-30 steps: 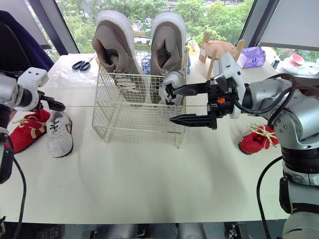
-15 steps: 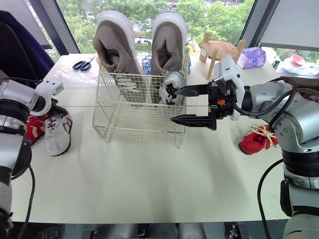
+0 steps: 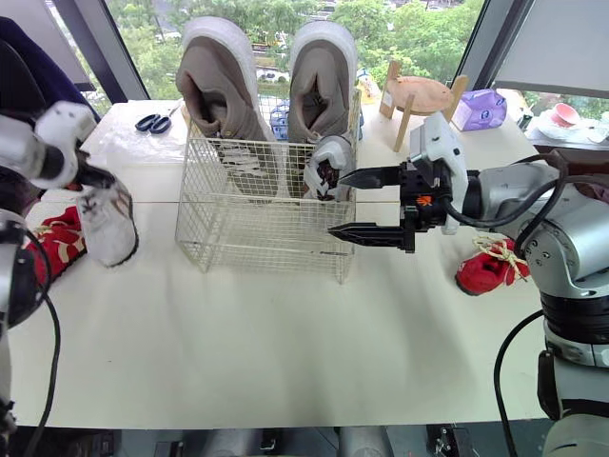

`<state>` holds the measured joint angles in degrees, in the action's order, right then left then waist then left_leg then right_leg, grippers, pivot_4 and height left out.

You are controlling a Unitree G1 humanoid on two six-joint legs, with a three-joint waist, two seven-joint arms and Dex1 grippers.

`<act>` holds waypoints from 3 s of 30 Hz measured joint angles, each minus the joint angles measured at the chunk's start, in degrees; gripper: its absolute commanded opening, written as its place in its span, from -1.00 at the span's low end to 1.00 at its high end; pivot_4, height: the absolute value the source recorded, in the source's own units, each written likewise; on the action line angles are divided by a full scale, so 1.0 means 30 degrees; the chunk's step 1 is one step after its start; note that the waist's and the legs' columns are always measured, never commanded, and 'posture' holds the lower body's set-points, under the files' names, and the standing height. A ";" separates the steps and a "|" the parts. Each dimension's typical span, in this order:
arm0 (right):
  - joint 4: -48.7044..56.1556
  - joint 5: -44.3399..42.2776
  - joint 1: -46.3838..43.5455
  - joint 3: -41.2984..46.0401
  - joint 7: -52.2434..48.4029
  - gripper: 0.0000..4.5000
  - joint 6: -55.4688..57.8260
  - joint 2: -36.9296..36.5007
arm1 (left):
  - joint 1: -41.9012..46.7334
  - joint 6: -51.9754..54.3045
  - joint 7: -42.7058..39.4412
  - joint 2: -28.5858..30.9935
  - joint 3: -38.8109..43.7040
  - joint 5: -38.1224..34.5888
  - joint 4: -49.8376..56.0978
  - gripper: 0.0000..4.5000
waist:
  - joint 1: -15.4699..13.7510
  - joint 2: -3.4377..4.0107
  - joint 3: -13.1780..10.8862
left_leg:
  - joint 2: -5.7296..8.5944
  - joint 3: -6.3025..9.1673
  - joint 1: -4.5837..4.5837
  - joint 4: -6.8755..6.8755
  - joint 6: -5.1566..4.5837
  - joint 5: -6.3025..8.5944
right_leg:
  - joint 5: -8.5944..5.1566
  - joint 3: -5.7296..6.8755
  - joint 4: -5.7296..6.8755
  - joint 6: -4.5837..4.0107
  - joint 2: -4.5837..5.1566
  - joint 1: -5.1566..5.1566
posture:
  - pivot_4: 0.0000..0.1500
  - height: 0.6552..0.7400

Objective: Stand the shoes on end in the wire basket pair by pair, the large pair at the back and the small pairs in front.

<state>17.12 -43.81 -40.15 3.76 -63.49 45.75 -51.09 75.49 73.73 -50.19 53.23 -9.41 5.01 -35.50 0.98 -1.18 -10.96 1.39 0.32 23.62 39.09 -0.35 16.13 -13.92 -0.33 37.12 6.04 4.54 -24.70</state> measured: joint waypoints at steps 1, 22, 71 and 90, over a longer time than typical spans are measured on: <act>-0.0254 0.0114 -0.0044 -0.0046 -0.0137 1.00 -0.0085 0.0010 | -0.0414 0.1525 0.0153 0.0417 0.0550 -0.0289 0.2290 -0.98 | 0.0030 0.0003 0.0002 | 0.0000 -0.0004 -0.0010 -0.0003 -0.0001 0.0001 | -0.0001 -0.0005 -0.0001 0.0001 0.0001 0.0000 | 1.00 1.00; -0.5872 0.3016 -0.3669 -0.2360 -0.3299 1.00 -0.2236 0.1651 | -0.5166 0.1028 0.5865 -0.8808 1.2764 -0.4603 2.5679 -0.98 | -0.0127 0.0054 0.0029 | -0.0020 -0.0004 -0.0078 -0.0006 0.0109 -0.0048 | 0.0001 -0.0034 0.0005 -0.0003 0.0010 0.0031 | 1.00 1.00; 0.0253 -0.1742 0.0198 0.1155 0.0243 1.00 0.4501 -0.2148 | -2.1308 -1.0906 0.9342 -1.0937 0.6127 -0.9776 2.6123 0.61 | -0.0572 0.0115 0.0068 | -0.0041 -0.0019 -0.0071 0.0018 0.0010 0.0002 | 0.0008 -0.0063 -0.0058 -0.0030 0.0034 0.0063 | 1.00 1.00; -0.1071 -0.2158 1.0970 1.2250 0.4985 1.00 0.5943 -0.0926 | -1.9378 -0.3936 0.9797 -0.5476 0.7726 -2.6284 2.5417 0.98 | -0.0986 0.0149 0.0099 | -0.0031 -0.0019 -0.0099 0.0009 0.0008 0.0002 | 0.0005 -0.0078 -0.0114 -0.0032 -0.0006 0.0129 | 1.00 1.00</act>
<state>13.91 -50.28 -7.24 40.51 -48.53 63.58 -53.87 17.36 61.92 -20.79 36.80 13.76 -73.84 40.75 -1.98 -0.74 -10.66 1.30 0.26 23.32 39.11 -0.32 16.14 -13.91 -0.56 36.78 5.94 4.52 -24.31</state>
